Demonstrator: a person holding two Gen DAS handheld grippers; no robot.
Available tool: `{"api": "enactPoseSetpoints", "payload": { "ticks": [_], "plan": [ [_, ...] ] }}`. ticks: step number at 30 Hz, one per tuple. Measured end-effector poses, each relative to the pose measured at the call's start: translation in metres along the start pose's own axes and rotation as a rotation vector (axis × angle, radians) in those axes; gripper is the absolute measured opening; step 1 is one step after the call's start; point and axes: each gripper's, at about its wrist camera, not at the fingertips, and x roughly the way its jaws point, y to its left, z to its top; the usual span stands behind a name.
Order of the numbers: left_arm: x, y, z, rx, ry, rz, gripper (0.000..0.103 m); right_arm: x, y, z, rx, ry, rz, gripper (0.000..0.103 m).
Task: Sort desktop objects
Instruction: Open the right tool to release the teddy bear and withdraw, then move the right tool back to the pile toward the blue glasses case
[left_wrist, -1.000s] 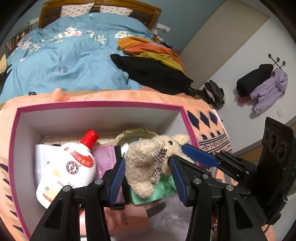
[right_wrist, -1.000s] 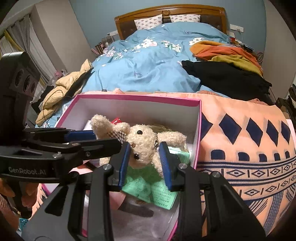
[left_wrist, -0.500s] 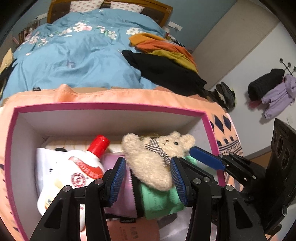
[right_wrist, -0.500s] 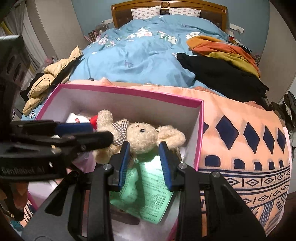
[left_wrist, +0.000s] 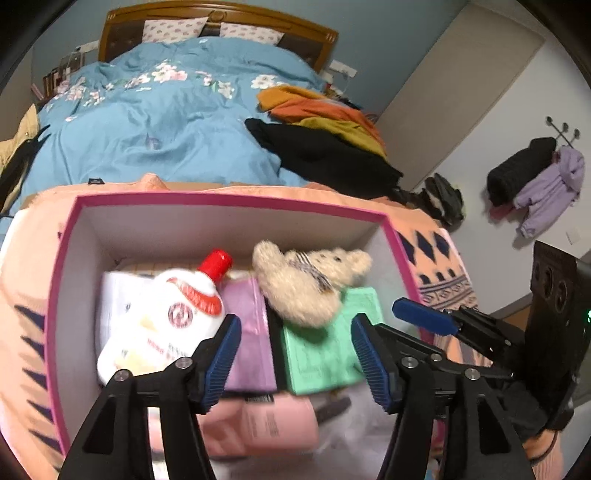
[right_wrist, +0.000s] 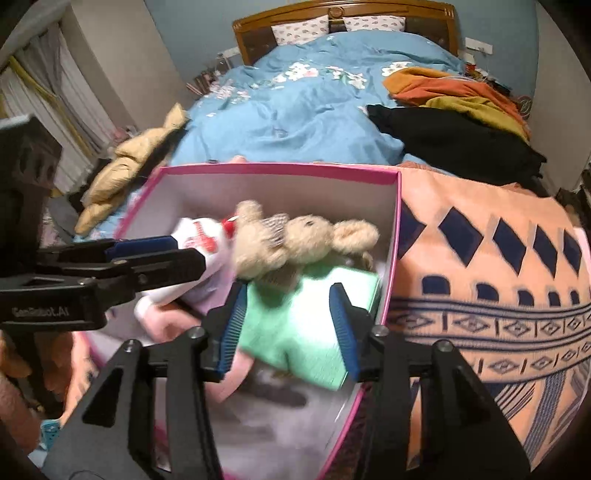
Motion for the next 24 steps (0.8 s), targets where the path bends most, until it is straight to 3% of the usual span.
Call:
{"api": "enactPoseSetpoints", "payload": {
  "ticks": [4, 12, 24],
  "plan": [
    [-0.029, -0.007, -0.024, 0.031, -0.027, -0.021, 0.070, -0.037, 0.006, -0.016, 0.014, -0.038, 0.088, 0.064],
    [-0.077, -0.024, -0.095, 0.132, 0.021, -0.053, 0.070, -0.116, 0.017, -0.065, 0.034, -0.100, 0.263, 0.066],
    [-0.119, 0.008, -0.216, -0.019, 0.109, -0.001, 0.070, -0.176, 0.038, -0.143, 0.061, -0.075, 0.342, 0.069]
  ]
}}
